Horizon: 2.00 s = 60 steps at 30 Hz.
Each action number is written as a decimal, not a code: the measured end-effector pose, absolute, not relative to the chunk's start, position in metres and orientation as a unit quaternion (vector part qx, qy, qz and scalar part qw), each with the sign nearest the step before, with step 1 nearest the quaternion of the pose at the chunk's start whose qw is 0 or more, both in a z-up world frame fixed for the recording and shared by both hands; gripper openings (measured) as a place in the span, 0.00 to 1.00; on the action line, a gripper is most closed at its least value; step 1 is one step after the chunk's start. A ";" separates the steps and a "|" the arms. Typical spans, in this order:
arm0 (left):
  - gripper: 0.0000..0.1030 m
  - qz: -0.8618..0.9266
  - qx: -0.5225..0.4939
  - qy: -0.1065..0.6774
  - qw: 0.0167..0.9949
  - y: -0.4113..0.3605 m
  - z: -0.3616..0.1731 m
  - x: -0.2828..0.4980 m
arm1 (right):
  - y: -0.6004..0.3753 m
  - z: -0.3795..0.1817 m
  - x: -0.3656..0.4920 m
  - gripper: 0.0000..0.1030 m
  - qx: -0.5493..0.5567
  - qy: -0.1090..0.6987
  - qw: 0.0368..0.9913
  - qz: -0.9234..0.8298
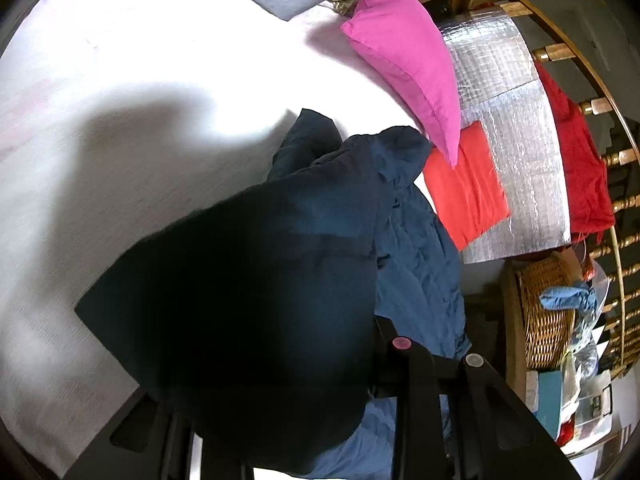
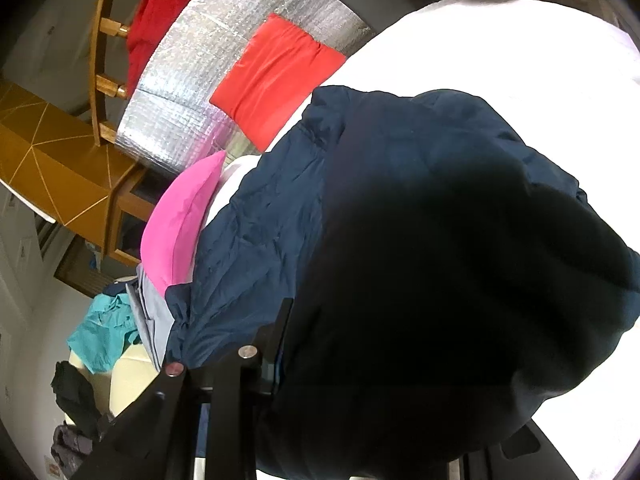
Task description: Fold large clothes
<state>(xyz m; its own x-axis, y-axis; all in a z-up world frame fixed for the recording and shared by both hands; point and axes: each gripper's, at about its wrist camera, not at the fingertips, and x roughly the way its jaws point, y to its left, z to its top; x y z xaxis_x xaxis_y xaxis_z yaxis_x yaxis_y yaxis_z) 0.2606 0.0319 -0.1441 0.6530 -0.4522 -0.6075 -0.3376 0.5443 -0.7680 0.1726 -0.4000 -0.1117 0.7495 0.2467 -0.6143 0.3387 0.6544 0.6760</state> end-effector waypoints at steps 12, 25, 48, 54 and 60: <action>0.53 -0.034 -0.479 0.454 0.750 0.049 -0.166 0.252 | -0.412 -0.131 0.145 0.55 0.461 0.372 0.806 -0.008; 0.66 -0.049 -0.519 0.451 0.724 0.083 -0.180 0.248 | -0.482 -0.148 0.110 0.53 0.566 0.311 0.762 -0.036; 0.72 0.017 -0.475 0.389 0.789 0.140 -0.131 0.201 | -0.495 -0.086 0.085 0.60 0.436 0.318 0.829 -0.150; 0.72 -0.029 -0.379 0.372 0.847 0.099 -0.103 0.188 | -0.454 -0.055 0.082 0.61 0.413 0.275 0.868 -0.018; 0.72 -0.070 -0.229 0.363 0.900 0.017 -0.081 0.192 | -0.366 -0.064 0.125 0.45 0.332 0.337 0.876 0.093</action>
<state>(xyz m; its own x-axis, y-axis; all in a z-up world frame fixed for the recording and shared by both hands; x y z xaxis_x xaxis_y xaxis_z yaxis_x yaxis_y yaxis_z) 0.1922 0.0172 -0.0814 0.7267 -0.2921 -0.6217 -0.0406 0.8852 -0.4634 0.1252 -0.3662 -0.0637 0.7556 0.3861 -0.5291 0.0611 0.7627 0.6439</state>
